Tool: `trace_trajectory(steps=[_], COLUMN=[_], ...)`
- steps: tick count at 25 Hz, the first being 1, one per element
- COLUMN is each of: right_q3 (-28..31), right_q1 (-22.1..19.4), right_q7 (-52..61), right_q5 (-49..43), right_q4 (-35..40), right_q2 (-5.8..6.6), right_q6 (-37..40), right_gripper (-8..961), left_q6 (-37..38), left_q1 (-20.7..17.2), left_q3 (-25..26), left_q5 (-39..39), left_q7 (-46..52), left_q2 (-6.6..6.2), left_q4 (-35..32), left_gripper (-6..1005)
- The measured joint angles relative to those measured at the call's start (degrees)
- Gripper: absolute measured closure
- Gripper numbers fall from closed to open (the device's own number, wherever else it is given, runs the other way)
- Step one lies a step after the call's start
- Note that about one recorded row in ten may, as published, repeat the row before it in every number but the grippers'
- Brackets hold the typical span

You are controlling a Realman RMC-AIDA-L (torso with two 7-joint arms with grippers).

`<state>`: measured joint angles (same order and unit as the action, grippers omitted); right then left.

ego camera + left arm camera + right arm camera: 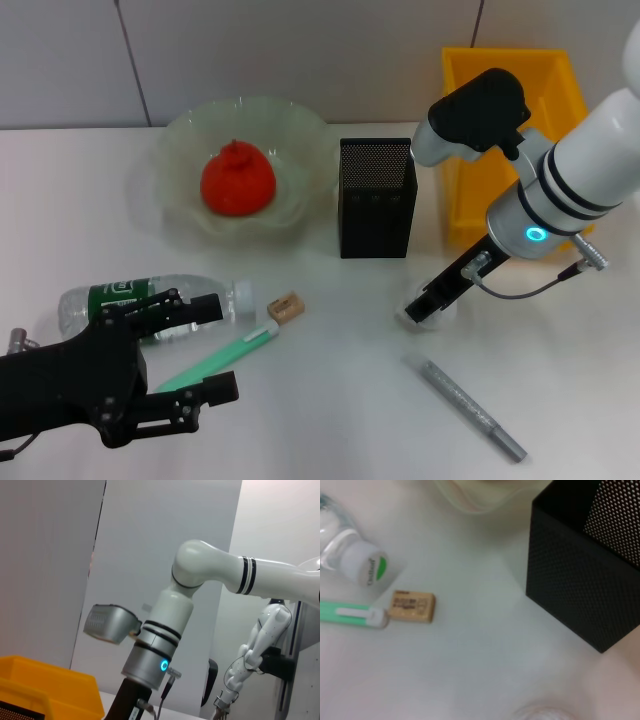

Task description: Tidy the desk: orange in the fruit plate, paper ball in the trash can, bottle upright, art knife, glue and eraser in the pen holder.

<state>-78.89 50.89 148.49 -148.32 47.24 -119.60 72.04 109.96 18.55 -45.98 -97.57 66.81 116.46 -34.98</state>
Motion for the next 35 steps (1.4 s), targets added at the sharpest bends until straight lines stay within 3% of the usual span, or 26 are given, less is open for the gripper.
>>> trace_trajectory(steps=[3, 4, 5, 8, 9, 10, 11, 16, 19, 23, 26, 31, 35], right_q3=[0.5, 0.6, 0.6, 0.9, 1.7, 1.7, 3.5, 7.7, 10.0, 10.1, 9.6, 9.4, 9.5], right_q1=[-1.6, -3.7, -3.7, -7.2, -9.3, -9.3, -10.7, -13.0, -15.4, -16.7, -17.5, -17.4, -17.5], right_q7=[0.3, 0.7, 0.7, 2.1, 3.0, 3.0, 3.3, 3.1, 1.0, -1.1, -4.5, -7.4, -8.9], right_q5=[0.0, 0.0, 0.0, -0.6, -2.0, -2.0, -3.5, -5.3, -6.5, -6.4, -5.9, -2.2, 0.5], right_q4=[5.1, 11.1, 11.1, 21.3, 27.8, 27.8, 32.7, 39.8, 43.8, 43.0, 36.9, 28.3, 25.9], right_q2=[0.21, 0.29, 0.29, 0.39, 0.36, 0.36, 0.32, 0.32, 0.21, 0.14, 0.14, 0.26, 0.34], right_q6=[3.2, 6.4, 6.4, 11.4, 14.4, 14.4, 16.5, 17.7, 14.2, 9.0, -1.1, -11.9, -15.6], right_gripper=[384, 384, 385, 386, 386, 386, 386, 386, 387, 387, 387, 386, 387], left_q6=[0.0, 0.0, 0.0, 0.0, 0.0, 0.0, 0.0, -0.3, -0.4, -0.4, -1.0, -2.6, -3.5], left_q1=[-0.1, -0.1, -0.1, -0.3, -0.3, -0.3, -0.3, -0.4, -0.1, 0.1, -0.1, -0.2, -0.3], left_q3=[-0.2, -0.2, -0.2, -0.2, -0.2, -0.2, -0.2, -0.2, -0.1, 0.1, 2.1, 3.3, 5.1], left_q5=[0.0, 0.0, 0.0, -0.1, -0.1, -0.1, -0.1, -0.6, -0.6, -0.6, -0.4, -0.3, -0.3], left_q7=[-0.4, -0.6, -0.6, -0.9, -0.9, -0.9, -0.9, -2.0, -4.3, -5.5, -11.2, -10.9, -9.9], left_q2=[0.00, -0.01, -0.01, -0.13, -0.13, -0.13, -0.13, 0.03, -0.08, -0.18, 0.57, 0.84, 1.18], left_q4=[0.0, 0.0, 0.0, 0.0, 0.0, 0.0, 0.0, 0.6, 3.1, 4.4, 8.1, 8.8, 8.9], left_gripper=[187, 187, 187, 187, 187, 187, 187, 187, 187, 188, 188, 188, 188])
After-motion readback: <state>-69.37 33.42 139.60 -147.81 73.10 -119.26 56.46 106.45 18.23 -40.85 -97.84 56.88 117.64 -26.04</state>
